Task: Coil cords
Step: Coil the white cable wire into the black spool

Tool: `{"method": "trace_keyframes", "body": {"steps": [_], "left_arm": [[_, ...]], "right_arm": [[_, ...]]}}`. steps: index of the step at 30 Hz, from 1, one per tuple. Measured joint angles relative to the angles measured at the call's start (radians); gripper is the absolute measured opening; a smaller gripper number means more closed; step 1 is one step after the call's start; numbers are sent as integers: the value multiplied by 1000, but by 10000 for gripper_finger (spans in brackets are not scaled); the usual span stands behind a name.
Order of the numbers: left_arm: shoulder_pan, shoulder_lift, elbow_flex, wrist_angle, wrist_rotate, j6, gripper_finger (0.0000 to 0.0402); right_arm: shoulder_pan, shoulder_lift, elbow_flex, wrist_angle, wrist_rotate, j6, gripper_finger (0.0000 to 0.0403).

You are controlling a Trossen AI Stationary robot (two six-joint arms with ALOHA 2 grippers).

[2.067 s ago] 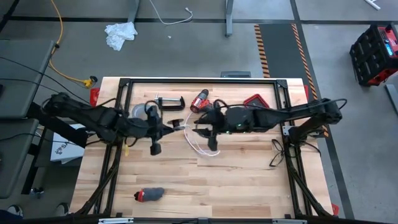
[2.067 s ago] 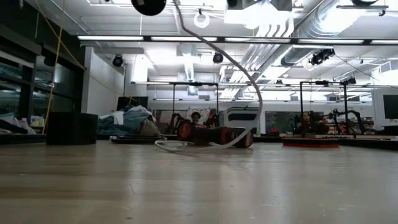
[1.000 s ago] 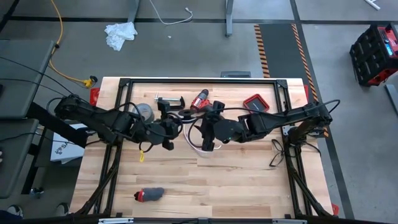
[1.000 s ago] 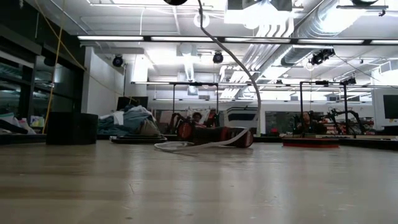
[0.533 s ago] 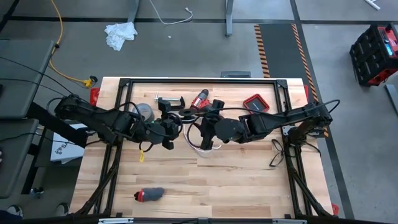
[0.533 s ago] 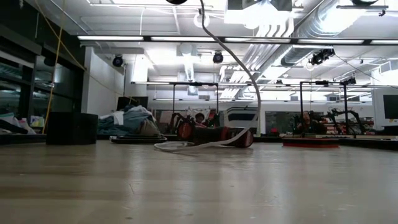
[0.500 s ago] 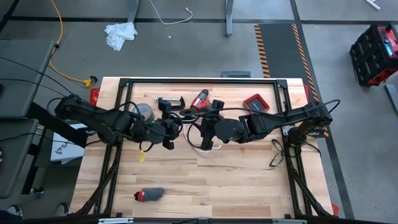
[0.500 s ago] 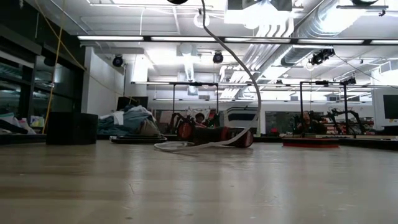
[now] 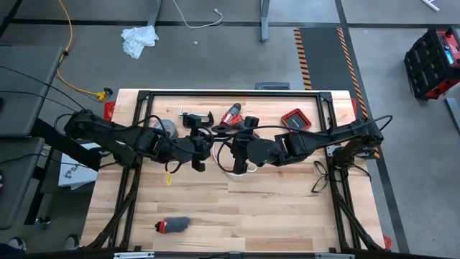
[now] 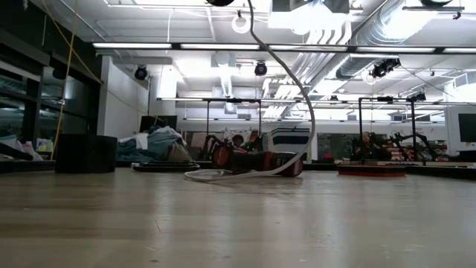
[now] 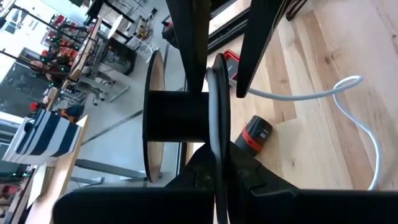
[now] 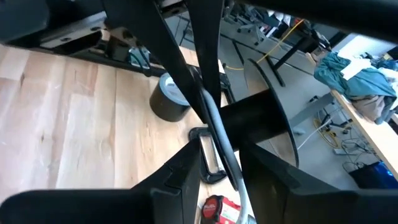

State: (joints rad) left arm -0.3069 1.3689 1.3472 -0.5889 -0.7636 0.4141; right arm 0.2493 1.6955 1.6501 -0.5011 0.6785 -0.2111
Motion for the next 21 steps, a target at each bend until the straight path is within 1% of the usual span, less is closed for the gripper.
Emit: {"method": "trace_keyframes", "body": {"steps": [4,6,8,11,12,15,17,21], "left_arm": [[0,0,0,2,1,0,2],[-1,0,0,5,3,0,2],[-1,0,0,5,9,0,2],[0,-1,0,7,16,-1,2],[0,-1,0,7,18,-1,2],[0,-1,0,7,18,-1,2],[0,-1,0,9,18,-1,3],[-1,-1,0,24,16,12,23]], "right_arm": [[0,0,0,-4,0,0,103],[0,0,0,-4,1,0,92],[0,0,0,-4,3,0,68],[0,0,0,-11,0,1,19],[0,1,0,-12,-3,1,12],[0,1,0,-12,-8,4,18],[0,1,0,-14,-11,18,12],[0,1,0,-20,-11,57,6]]}}
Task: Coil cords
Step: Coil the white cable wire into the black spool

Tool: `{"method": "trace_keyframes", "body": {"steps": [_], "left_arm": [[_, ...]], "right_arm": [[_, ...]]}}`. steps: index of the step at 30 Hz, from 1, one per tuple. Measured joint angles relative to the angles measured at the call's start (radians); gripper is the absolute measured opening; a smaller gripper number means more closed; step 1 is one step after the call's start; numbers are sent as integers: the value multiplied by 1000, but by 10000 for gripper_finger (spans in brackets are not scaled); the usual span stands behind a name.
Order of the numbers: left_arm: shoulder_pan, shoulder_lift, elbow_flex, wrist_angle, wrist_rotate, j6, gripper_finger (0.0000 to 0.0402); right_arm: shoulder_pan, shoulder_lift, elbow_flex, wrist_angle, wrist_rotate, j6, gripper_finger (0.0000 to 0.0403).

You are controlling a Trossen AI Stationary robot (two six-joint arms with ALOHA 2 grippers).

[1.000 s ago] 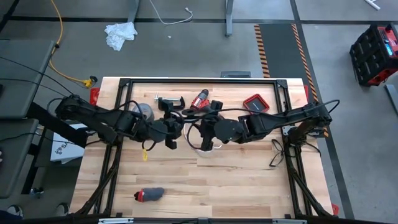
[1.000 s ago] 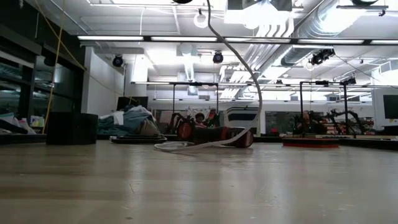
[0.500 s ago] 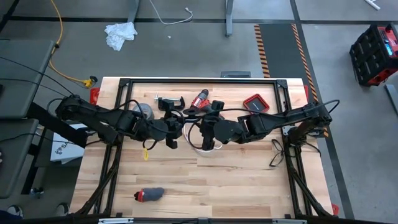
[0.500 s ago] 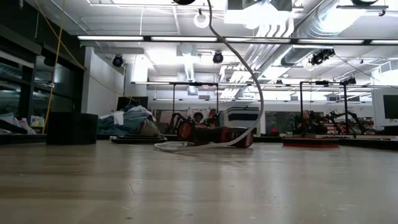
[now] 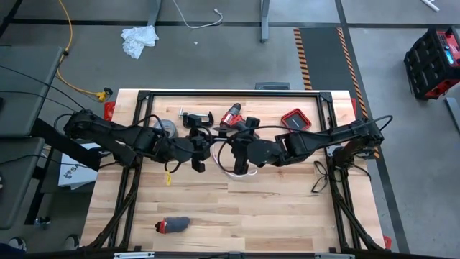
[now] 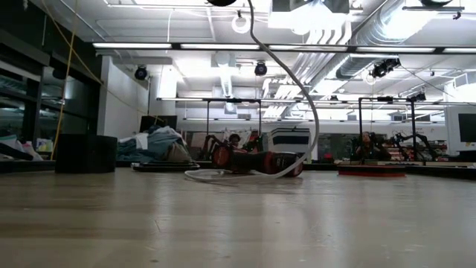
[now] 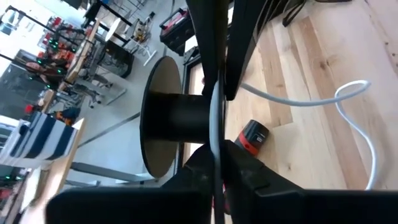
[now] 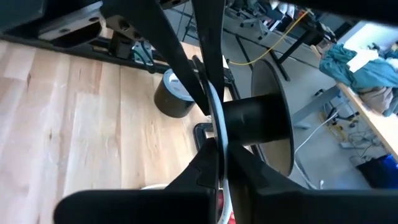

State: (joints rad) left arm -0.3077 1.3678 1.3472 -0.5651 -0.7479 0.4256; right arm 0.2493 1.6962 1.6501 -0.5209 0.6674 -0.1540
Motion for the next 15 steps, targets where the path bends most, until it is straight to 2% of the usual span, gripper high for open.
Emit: {"method": "trace_keyframes", "body": {"steps": [3,7,15], "left_arm": [[-6,0,0,12,-35,38,45],[-28,-2,0,25,-140,85,70],[-86,-63,2,14,-248,78,101]], "right_arm": [[0,0,0,1,5,25,4],[-2,-1,0,13,10,46,2],[-1,-20,0,-11,10,54,1]]}}
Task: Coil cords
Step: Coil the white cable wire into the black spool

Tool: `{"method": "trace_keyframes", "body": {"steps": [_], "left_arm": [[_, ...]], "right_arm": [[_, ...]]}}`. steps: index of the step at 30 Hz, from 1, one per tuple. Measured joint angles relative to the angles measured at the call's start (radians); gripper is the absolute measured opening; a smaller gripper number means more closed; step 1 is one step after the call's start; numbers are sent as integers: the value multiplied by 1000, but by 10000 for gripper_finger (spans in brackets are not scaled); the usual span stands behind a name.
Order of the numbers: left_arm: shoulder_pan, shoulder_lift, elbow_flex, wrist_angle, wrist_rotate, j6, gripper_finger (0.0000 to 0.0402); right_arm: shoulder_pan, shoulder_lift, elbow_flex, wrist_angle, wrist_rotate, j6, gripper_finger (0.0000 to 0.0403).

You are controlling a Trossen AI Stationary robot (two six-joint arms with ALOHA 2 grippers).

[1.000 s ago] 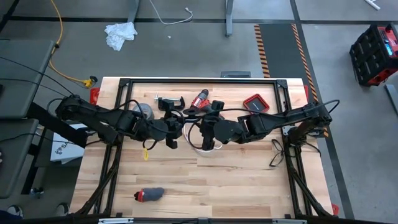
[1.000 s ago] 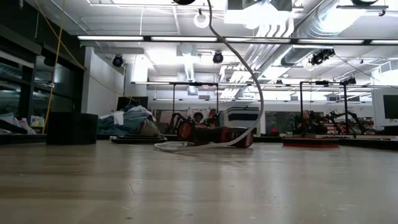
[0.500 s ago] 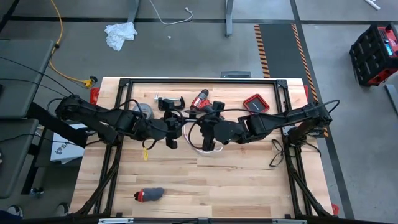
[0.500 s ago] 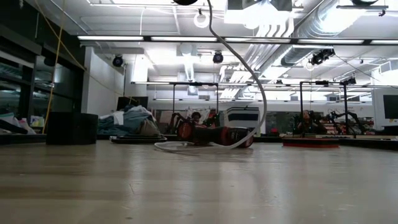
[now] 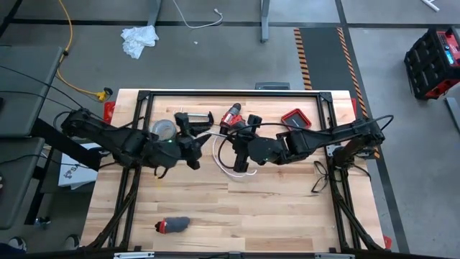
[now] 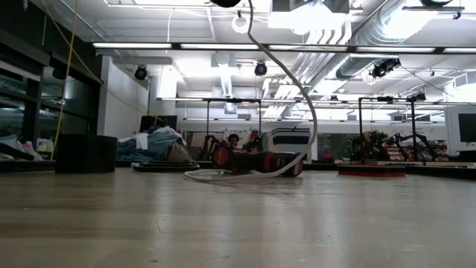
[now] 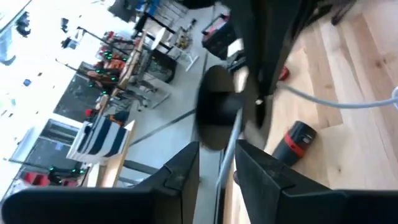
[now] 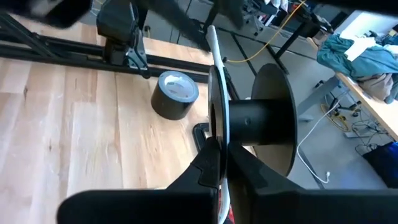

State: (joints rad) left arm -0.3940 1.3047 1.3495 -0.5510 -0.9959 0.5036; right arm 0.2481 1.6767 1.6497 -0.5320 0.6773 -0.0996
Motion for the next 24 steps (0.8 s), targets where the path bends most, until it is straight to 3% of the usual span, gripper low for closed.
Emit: {"method": "trace_keyframes", "body": {"steps": [5,8,11,13,16,20,24], "left_arm": [[-29,-84,0,-4,-22,-170,107],[-32,-140,0,-4,82,-350,108],[-25,-193,0,35,263,-475,108],[-18,-215,0,79,385,-489,108],[-24,-224,0,104,471,-453,104],[-58,-217,0,80,497,-384,95],[-101,-195,0,43,487,-335,84]], "right_arm": [[0,-25,0,-3,-42,50,1],[-6,-33,0,-1,-129,109,1],[-8,-33,0,5,-237,172,0],[-8,-33,0,33,-301,197,0],[-8,-34,0,74,-378,228,0],[-13,-34,0,108,-447,266,0],[-15,-34,0,111,-451,287,0]]}}
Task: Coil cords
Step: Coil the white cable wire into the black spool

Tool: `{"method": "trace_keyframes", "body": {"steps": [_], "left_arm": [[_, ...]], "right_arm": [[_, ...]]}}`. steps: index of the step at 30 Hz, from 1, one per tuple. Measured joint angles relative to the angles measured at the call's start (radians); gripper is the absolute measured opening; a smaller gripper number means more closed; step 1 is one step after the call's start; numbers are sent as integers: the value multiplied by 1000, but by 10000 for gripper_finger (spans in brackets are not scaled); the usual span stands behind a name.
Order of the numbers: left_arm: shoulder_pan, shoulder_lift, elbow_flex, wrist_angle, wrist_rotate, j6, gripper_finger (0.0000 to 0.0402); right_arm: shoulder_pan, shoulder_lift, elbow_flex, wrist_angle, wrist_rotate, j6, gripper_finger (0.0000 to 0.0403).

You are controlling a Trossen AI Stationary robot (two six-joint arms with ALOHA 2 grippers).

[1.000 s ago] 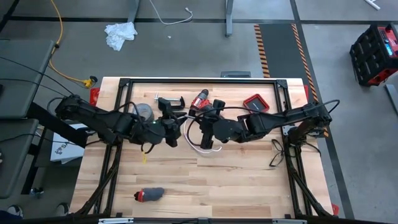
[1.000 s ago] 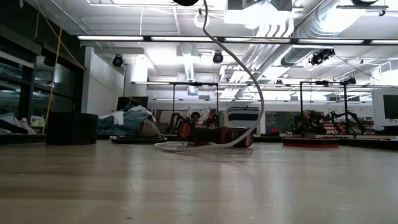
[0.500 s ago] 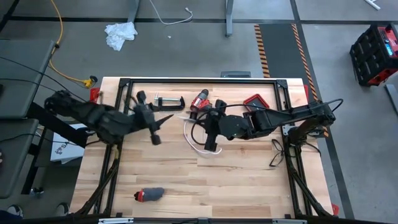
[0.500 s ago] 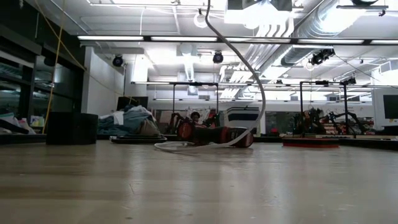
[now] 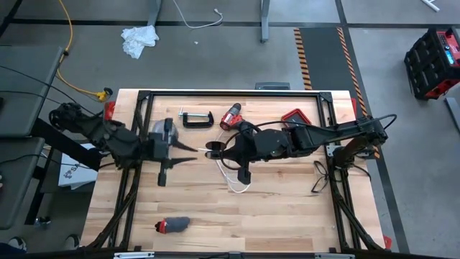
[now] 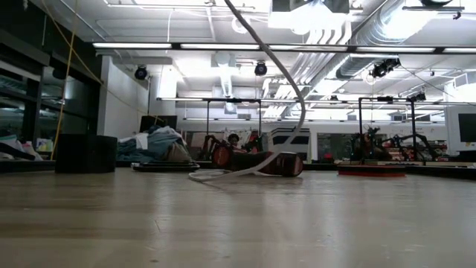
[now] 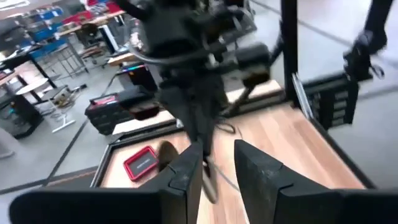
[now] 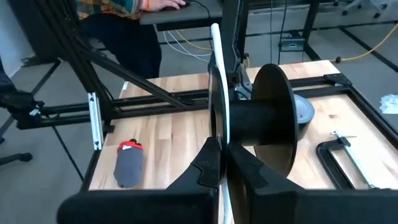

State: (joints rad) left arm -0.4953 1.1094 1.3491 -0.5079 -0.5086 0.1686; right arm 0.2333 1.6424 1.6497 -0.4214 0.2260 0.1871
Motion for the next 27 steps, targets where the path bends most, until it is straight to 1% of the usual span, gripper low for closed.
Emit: {"method": "trace_keyframes", "body": {"steps": [3,6,8,10,13,16,19,22,27], "left_arm": [[-15,13,0,-2,-58,18,69],[-19,23,0,-3,-121,19,46],[-19,24,0,-10,-144,23,34],[-19,23,0,-18,-155,39,30],[-23,24,0,-24,-159,44,37],[-23,23,-1,-10,-160,43,58],[-23,23,-1,-29,-162,29,74],[-23,25,-1,-48,-155,16,76],[-23,46,-1,-52,-155,7,67]], "right_arm": [[0,0,0,8,-16,14,0],[0,0,0,9,-36,23,0],[0,0,0,8,-37,23,0],[0,0,0,9,-39,23,0],[0,0,0,9,-43,23,0],[0,0,0,8,-43,23,0],[0,0,0,8,-43,23,0],[0,0,0,8,-43,23,0],[0,0,0,8,-43,23,0]]}}
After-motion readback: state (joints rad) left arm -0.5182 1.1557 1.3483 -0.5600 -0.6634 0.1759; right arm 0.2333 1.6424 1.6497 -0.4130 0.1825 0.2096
